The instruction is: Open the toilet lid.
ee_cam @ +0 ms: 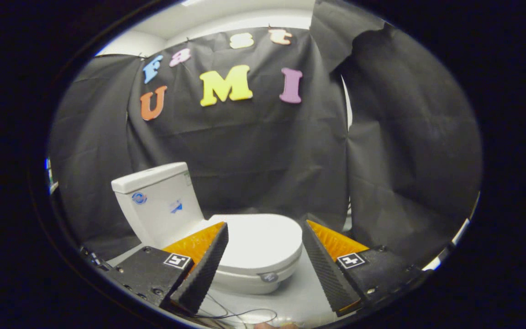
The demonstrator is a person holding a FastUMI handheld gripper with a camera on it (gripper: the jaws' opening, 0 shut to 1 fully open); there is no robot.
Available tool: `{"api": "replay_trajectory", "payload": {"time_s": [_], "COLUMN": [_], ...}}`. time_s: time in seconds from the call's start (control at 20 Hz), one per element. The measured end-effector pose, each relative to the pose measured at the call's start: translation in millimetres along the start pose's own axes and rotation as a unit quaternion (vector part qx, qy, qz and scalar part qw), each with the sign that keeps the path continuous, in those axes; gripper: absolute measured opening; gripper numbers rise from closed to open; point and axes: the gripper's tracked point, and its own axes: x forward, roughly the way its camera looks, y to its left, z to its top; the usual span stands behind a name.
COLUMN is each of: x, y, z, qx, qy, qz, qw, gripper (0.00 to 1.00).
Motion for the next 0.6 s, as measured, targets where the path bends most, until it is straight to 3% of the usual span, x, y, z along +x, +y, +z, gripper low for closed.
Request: {"api": "replay_trajectory", "payload": {"time_s": [0.3, 0.6], "x": [36, 75], "y": [4, -11], "z": [-21, -68], "qx": [0.064, 0.151], "qy": [0.037, 0.112], "qz": [-0.001, -0.008], "qw": [0.997, 0.982], "gripper": [1.00, 1.00]}}
